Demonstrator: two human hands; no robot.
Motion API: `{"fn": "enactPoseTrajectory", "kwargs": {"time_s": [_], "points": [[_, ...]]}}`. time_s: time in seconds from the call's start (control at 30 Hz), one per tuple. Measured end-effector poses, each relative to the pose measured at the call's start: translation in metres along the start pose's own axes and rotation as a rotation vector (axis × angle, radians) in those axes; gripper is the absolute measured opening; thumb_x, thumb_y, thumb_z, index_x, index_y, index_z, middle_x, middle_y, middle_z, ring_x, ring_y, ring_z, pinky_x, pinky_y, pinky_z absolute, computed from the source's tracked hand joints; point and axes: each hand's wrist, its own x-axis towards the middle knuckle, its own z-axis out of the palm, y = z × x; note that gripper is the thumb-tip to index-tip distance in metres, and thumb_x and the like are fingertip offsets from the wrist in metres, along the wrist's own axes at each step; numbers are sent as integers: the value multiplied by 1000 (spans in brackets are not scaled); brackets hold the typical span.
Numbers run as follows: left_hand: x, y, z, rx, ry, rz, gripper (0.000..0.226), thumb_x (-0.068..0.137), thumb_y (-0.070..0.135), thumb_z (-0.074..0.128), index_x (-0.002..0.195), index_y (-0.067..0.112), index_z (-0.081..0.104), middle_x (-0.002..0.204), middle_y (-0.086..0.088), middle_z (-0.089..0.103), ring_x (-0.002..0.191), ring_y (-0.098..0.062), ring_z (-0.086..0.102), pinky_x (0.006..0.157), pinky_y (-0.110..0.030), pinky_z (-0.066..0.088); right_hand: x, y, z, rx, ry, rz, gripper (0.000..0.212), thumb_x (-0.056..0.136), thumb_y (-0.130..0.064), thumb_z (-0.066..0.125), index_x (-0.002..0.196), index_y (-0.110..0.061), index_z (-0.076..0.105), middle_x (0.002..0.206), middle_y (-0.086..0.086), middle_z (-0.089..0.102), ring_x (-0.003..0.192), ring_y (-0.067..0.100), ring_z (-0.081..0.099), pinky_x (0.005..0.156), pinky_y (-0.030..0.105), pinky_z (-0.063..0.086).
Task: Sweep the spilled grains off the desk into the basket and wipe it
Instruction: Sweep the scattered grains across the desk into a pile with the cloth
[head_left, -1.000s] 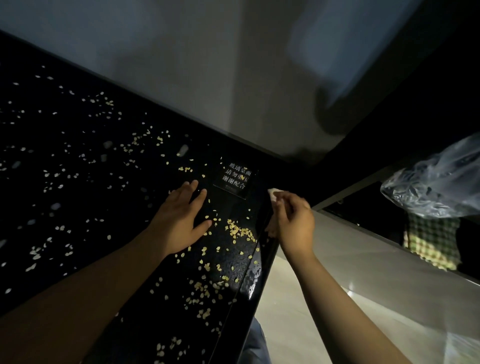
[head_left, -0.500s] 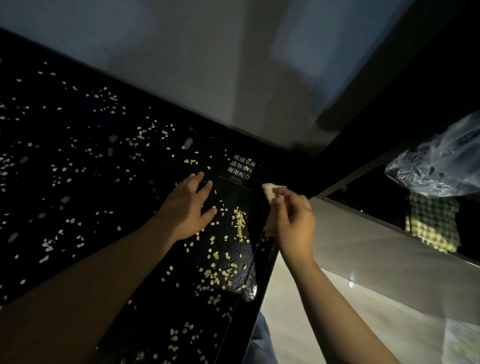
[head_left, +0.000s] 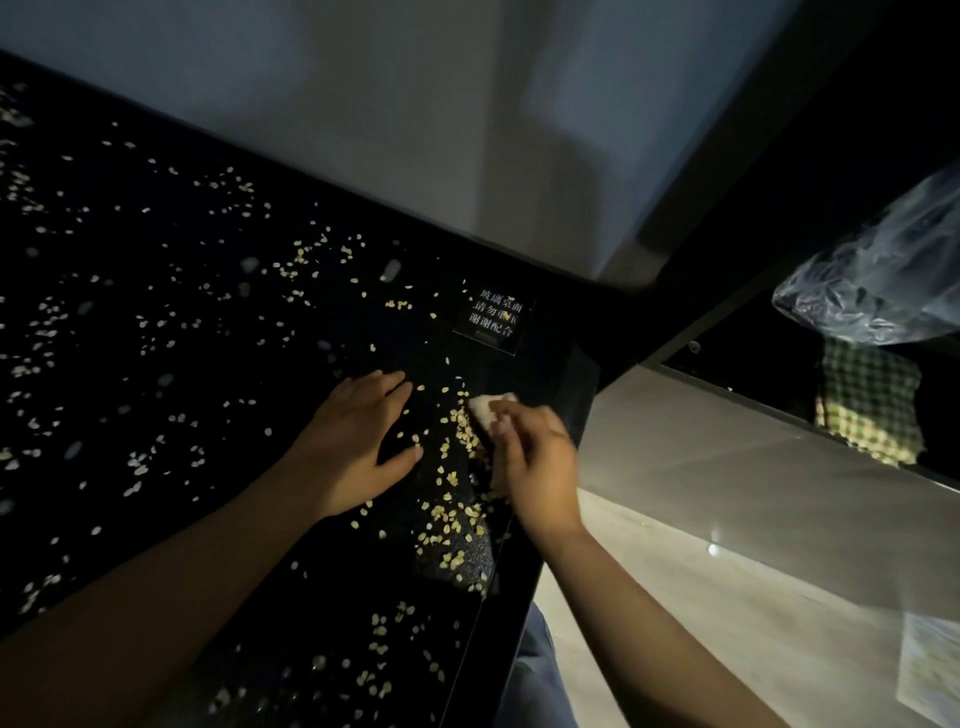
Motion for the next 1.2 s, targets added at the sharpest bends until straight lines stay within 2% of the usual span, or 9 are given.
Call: {"fn": "enactPoseTrajectory", "kwargs": {"time_s": [0.1,0.2,0.4,0.5,0.6,0.83,0.93,1.03,1.2], "points": [[-22,-1,2,24,8,-1,82,87,55,53,150,12,22,157,-3,17,144,-20,13,118,-33,9,2,4,-26,28,168,51,20,94,-9,56,110,-9,68,100,3,58,86,-1,51,77,-1,32],[-34,-2,6,46,6,-43,86,86,57,53,150,11,19,157,-5,14,145,-21,11,117,-33,8,4,19,-32,-22,191,130,23,95,-8,54,115,-6,66,109,7,58,95,10,53,77,-3,30],[-41,-8,17,-39,-58,-83,90,86,56,55,151,11,11,159,-3,5,146,-20,0,116,-30,6,-21,16,15,-120,110,78,23,93,-9,57,113,-11,67,101,5,59,97,21,55,86,23,40],[-43,-10,21,-61,-34,-75,88,85,54,56,151,11,16,159,-3,5,146,-20,-2,116,-32,7,-38,-3,23,-48,-31,14,22,95,-14,56,113,-15,68,97,-2,57,88,9,53,80,12,39],[-47,-11,26,-46,-20,-65,89,85,56,56,151,11,17,159,-3,3,146,-20,-4,117,-34,9,-40,-9,8,26,54,32,21,95,-12,56,112,-12,68,98,0,58,89,5,53,79,1,34],[-49,-14,32,-23,20,-61,90,84,60,54,150,9,20,159,-5,7,146,-22,-2,119,-38,10,-38,17,-26,-46,172,176,20,93,-8,57,111,-7,67,105,7,59,87,11,58,74,-1,33],[-47,-15,33,-16,19,-41,88,86,58,53,150,9,19,159,-5,6,146,-23,-2,118,-37,8,-54,19,-1,-59,143,197,18,93,-7,57,109,-7,67,105,8,60,97,21,58,80,11,36],[-47,-16,32,-15,29,-37,87,86,58,52,150,9,19,159,-6,7,146,-23,0,119,-37,9,-77,4,24,-77,109,126,18,92,-10,59,108,-12,68,98,0,59,91,16,56,81,15,39],[-45,-14,24,-48,3,-60,80,89,54,51,149,11,22,159,-3,9,146,-21,2,116,-33,9,-97,-20,24,66,87,127,18,93,-15,59,108,-17,70,97,-3,61,92,-2,55,77,2,36]]}}
